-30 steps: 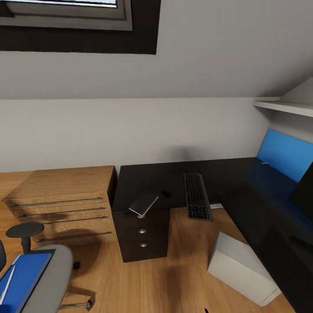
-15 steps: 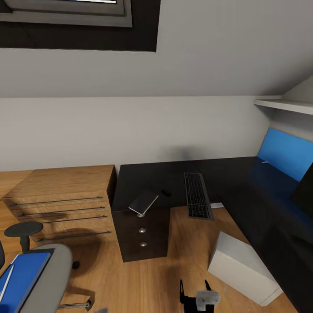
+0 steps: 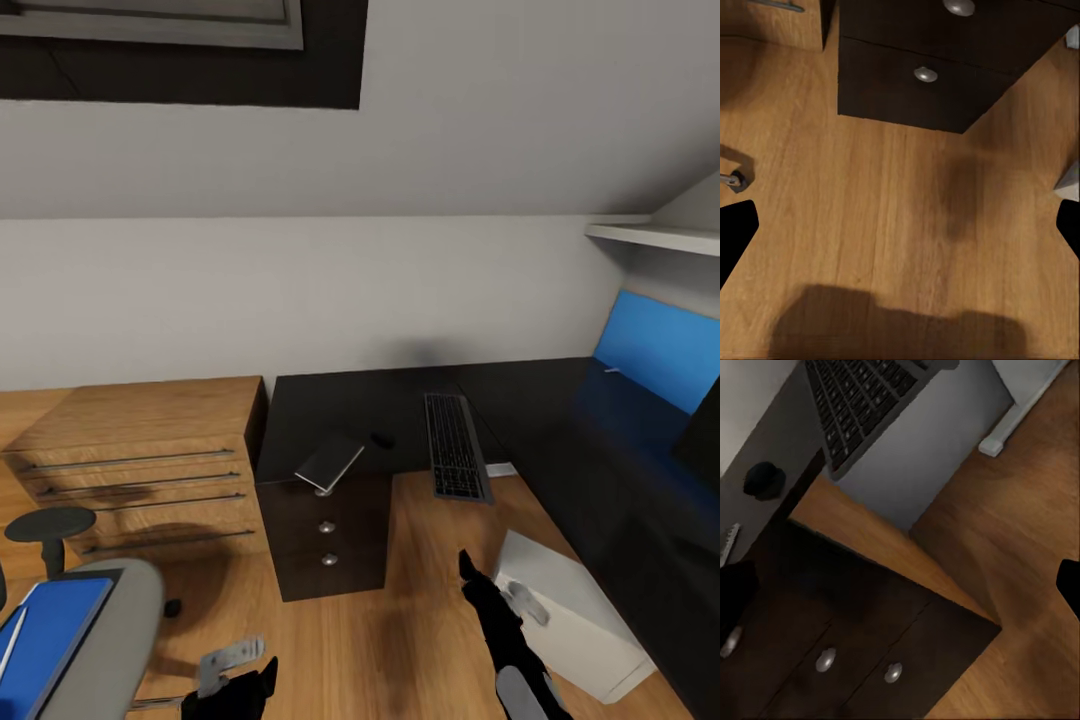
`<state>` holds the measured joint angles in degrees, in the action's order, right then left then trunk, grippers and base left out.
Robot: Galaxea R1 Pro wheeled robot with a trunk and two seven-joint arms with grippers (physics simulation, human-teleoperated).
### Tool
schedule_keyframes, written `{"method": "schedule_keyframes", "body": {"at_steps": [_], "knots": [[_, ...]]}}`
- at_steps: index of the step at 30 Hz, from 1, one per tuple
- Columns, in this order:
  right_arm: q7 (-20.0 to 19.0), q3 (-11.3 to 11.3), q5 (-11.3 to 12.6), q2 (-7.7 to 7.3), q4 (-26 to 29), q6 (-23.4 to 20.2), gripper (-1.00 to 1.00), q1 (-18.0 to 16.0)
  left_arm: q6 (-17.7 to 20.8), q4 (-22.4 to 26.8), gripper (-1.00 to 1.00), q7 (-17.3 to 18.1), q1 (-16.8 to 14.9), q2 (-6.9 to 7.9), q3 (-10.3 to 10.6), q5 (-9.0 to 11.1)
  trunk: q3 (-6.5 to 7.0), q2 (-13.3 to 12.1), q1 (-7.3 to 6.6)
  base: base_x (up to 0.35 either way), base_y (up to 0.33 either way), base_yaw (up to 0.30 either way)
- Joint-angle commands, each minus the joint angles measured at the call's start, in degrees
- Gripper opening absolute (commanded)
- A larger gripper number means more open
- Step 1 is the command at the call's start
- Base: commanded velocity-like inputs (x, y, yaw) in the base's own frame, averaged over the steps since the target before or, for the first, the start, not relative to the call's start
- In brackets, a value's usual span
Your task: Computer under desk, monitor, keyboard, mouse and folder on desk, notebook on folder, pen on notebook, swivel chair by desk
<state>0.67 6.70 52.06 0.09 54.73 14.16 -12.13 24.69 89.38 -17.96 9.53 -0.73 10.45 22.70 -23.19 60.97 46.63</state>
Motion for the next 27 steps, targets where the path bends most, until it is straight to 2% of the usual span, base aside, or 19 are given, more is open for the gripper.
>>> {"method": "schedule_keyframes", "body": {"at_steps": [1,3,5,7,8,9,12,17,27], "knots": [[-0.3,-2.1,3.2,-0.15,2.0,-3.2,1.0,0.0,0.9,1.3,1.0,-0.7,0.1,-0.7,0.4,0.6,-0.24,0.5,0.23,0.0,0.0,0.0],[-2.0,-4.6,6.7,-0.31,4.4,-8.1,1.0,-0.1,1.5,2.6,1.0,-1.0,0.2,-2.64,0.6,0.7,-0.6,1.3,0.67,0.0,0.0,0.0],[-4.9,-5.5,7.9,-0.4,5.5,-9.9,1.0,-0.1,1.6,3.0,1.0,-1.3,0.2,-3.94,0.5,0.7,-0.96,2.1,1.11,0.0,0.0,0.0],[-7.0,-5.8,8.3,-0.45,5.8,-10.6,1.0,0.0,1.4,3.1,1.0,-1.4,0.2,-4.59,0.5,0.7,-1.32,2.9,1.55,0.0,0.0,0.0],[-10.1,-6.2,8.7,-0.8,6.2,-11.4,1.0,0.0,1.1,3.3,1.0,-1.5,0.2,-5.45,0.6,0.7,-1.5,3.3,1.77,0.0,0.0,0.0],[-11.0,-6.3,8.8,-1.24,6.3,-11.5,1.0,0.0,1.0,3.3,1.0,-1.6,0.2,-5.64,0.5,0.7,-1.68,3.7,1.99,0.0,0.0,0.0],[-12.4,-6.3,9.0,-2.46,6.0,-11.6,1.0,0.0,0.8,2.9,1.0,-1.7,0.2,-5.62,0.3,0.6,-2.21,4.9,2.65,0.0,0.0,0.0],[-12.6,-6.3,8.8,-2.74,6.0,-11.6,1.0,0.0,0.6,3.3,1.0,-1.5,0.2,-5.96,1.0,0.5,-3.11,6.9,3.75,0.0,0.0,0.0],[-12.2,-6.6,9.1,-3.02,5.5,-13.0,1.0,0.1,0.7,2.0,1.0,-1.2,0.2,-5.42,0.8,0.3,-4.91,10.9,5.94,0.0,0.0,0.0]]}}
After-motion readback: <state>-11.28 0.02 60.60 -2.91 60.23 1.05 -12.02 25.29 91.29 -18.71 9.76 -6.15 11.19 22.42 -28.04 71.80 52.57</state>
